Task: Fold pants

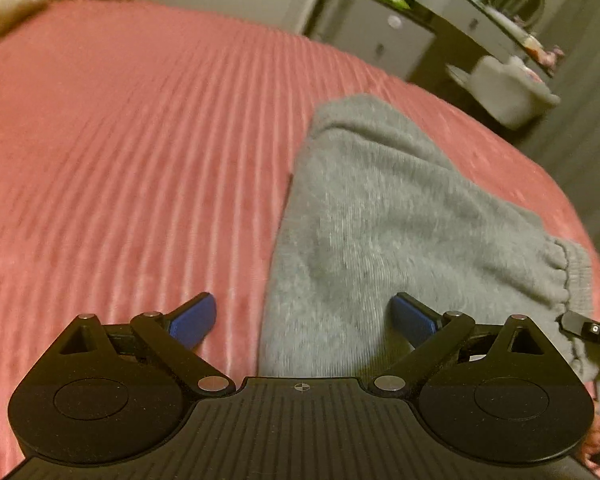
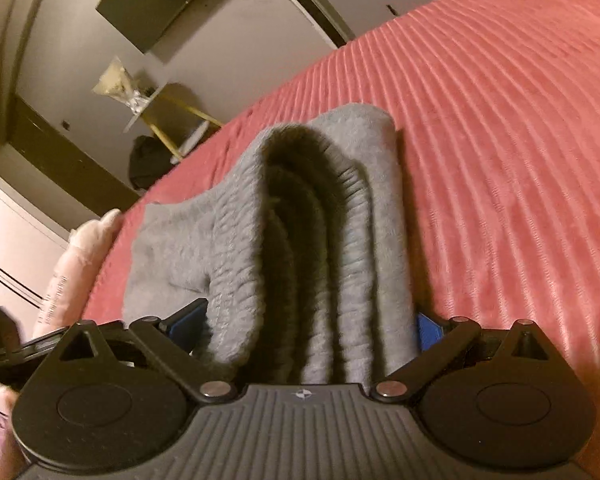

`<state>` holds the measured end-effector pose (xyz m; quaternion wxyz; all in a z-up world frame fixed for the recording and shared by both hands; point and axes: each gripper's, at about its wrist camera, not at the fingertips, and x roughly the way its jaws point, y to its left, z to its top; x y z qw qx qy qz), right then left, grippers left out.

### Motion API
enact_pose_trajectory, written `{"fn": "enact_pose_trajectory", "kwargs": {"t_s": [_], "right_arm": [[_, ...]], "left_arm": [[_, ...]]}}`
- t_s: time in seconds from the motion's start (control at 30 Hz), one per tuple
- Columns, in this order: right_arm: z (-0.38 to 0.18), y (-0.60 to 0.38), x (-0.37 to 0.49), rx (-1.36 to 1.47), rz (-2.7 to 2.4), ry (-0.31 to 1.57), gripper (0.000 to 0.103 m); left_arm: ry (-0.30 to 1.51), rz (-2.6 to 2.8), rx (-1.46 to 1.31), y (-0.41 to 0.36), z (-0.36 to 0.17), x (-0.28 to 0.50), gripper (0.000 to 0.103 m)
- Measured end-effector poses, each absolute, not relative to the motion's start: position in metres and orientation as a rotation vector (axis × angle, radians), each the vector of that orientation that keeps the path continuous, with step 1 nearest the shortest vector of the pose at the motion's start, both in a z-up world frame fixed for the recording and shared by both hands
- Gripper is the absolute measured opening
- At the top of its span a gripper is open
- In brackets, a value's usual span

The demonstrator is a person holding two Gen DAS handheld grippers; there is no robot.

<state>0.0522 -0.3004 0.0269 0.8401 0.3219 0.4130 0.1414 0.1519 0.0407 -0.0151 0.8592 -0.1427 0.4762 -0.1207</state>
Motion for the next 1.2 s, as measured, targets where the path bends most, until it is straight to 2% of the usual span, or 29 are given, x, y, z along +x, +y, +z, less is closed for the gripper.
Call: {"fn": "enact_pose_trajectory", "kwargs": {"t_s": [0.3,0.4,0.57,0.6,0.63,0.67,0.7,0.77,0.83,1.0,1.03,1.07,1.1,1.13,1.2], "right_arm": [[0.006,-0.334,0.054,0.897,0.360,0.830,0.099],[0.007,-0.316,0.062,0.891,0.405,0.810,0.099],[0.012,-0.295,0.065,0.782,0.398,0.804,0.099],[0.013,-0.293,0.066,0.781,0.381,0.803,0.097],[0.016,-0.289,0.067,0.767,0.345,0.798,0.090],[0.020,-0.284,0.066,0.738,0.302,0.794,0.084],[0.025,-0.278,0.066,0.683,0.265,0.795,0.074],[0.036,-0.270,0.064,0.636,0.259,0.768,0.067],[0.047,-0.266,0.064,0.630,0.264,0.732,0.062],[0.081,-0.262,0.061,0.564,0.283,0.561,0.059],[0.087,-0.263,0.060,0.557,0.277,0.519,0.061],[0.091,-0.268,0.061,0.565,0.261,0.505,0.064],[0.093,-0.271,0.065,0.567,0.231,0.508,0.075],[0.094,-0.277,0.066,0.552,0.178,0.521,0.089],[0.097,-0.286,0.059,0.418,-0.009,0.497,0.094]], "left_arm": [[1.044,-0.461,-0.301,0.045,-0.025,0.182,0.103],[1.033,-0.542,-0.366,0.035,-0.029,0.185,0.103],[1.010,-0.506,-0.321,0.011,-0.036,0.197,0.103],[0.996,-0.497,-0.321,0.008,-0.034,0.196,0.094],[0.969,-0.493,-0.300,0.003,-0.030,0.193,0.074],[0.952,-0.478,-0.269,-0.001,-0.028,0.191,0.066],[0.944,-0.480,-0.270,-0.002,-0.025,0.190,0.060],[0.932,-0.466,-0.322,0.003,-0.023,0.187,0.045],[0.901,-0.461,-0.382,0.009,-0.014,0.184,0.042],[0.777,-0.474,-0.385,-0.002,0.022,0.185,0.042],[0.783,-0.446,-0.413,-0.005,0.026,0.191,0.051],[0.800,-0.396,-0.433,-0.007,0.027,0.198,0.065],[0.810,-0.312,-0.434,-0.009,0.029,0.204,0.070],[0.807,-0.168,-0.396,-0.012,0.031,0.207,0.073],[0.816,-0.087,-0.308,-0.017,0.034,0.204,0.077]]}}
